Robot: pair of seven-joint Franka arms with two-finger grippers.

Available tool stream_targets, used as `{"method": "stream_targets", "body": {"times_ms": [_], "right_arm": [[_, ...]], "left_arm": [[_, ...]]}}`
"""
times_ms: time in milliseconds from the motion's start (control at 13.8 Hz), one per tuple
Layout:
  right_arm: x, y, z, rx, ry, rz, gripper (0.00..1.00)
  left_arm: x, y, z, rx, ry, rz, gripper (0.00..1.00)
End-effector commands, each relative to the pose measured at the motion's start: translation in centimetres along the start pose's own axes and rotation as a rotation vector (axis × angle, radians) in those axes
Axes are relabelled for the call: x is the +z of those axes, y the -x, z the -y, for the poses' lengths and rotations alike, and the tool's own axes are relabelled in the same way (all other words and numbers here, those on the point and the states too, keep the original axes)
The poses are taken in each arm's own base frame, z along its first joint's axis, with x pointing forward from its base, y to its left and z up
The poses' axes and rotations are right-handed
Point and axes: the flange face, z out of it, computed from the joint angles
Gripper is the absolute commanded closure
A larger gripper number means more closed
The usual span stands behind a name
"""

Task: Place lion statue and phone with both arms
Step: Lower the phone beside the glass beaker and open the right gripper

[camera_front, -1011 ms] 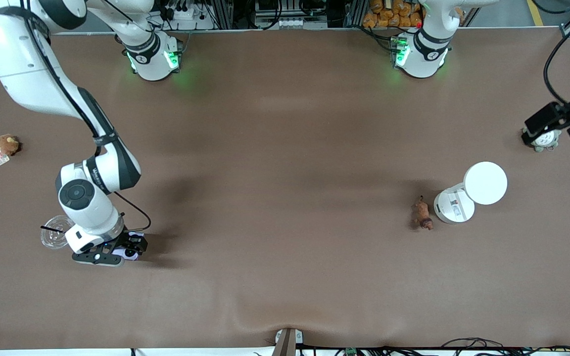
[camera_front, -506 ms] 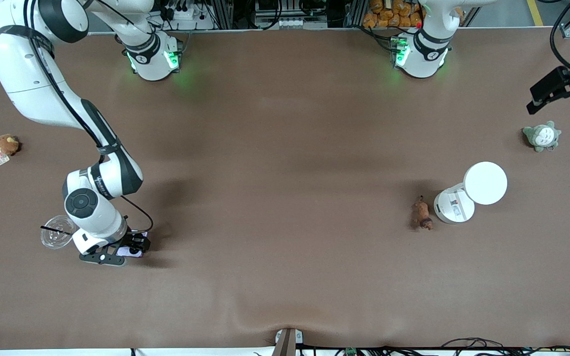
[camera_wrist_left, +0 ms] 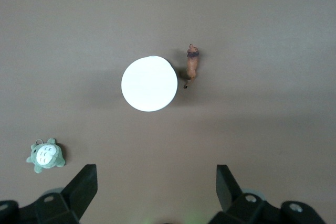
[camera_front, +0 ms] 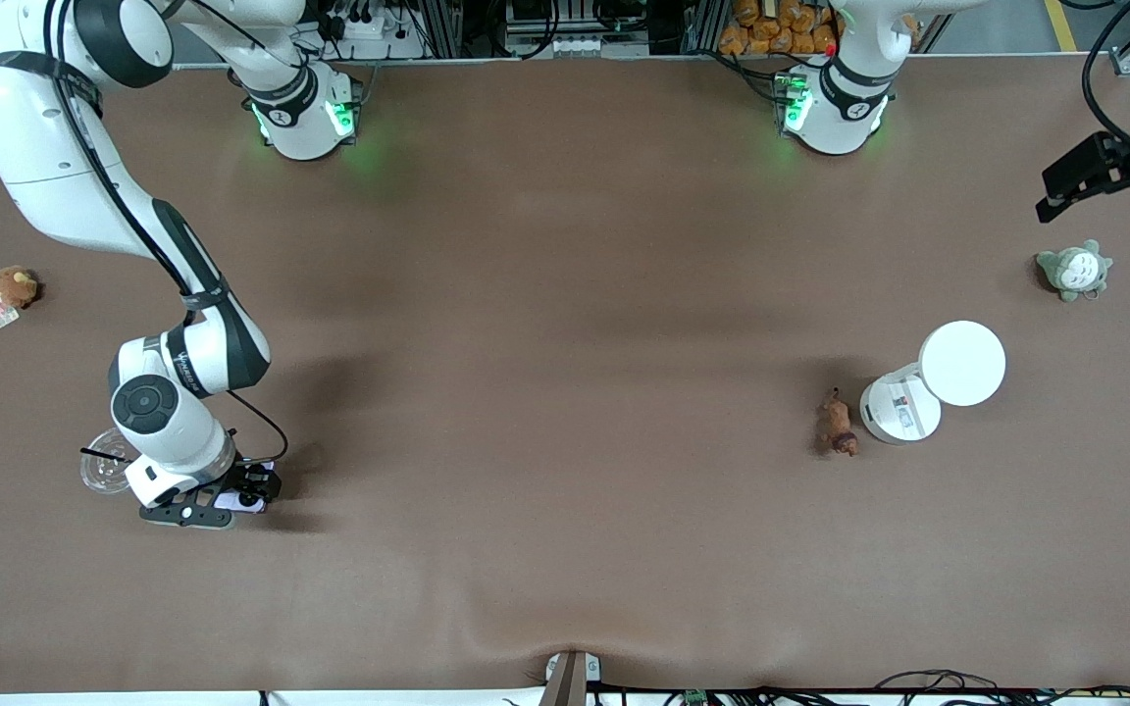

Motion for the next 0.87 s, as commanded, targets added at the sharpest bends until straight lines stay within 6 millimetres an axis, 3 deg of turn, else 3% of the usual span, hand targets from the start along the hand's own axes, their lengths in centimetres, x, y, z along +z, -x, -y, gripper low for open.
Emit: {"method": "stream_targets", "body": {"times_ms": [0, 72, 144, 433, 794], "right_arm": [[0.9, 0.2, -1.0, -0.024, -0.004, 0.0, 0.69], [0.9, 0.2, -0.9, -0.028, -0.003, -0.002, 0.07], [1.0, 0.3, -0.8, -0.032, -0.002, 0.0, 0.0], [0.9, 0.4, -0.8, -0.035, -0.001, 0.003, 0.0], [-1.6, -0.7, 0.2, -0.091, 0.002, -0.031, 0.0]], "left_arm": [[-0.4, 0.1, 0.4, 0.039, 0.005, -0.015, 0.0], [-0.3, 0.1, 0.3, 0.044, 0.005, -0.013, 0.0], [-0.1, 0.1, 0.3, 0.042, 0.006, -0.009, 0.0], [0.2, -0.3, -0.2, 0.036, 0.012, -0.002, 0.0], [0.7, -0.6, 0.2, 0.03, 0.013, 0.005, 0.0]]}}
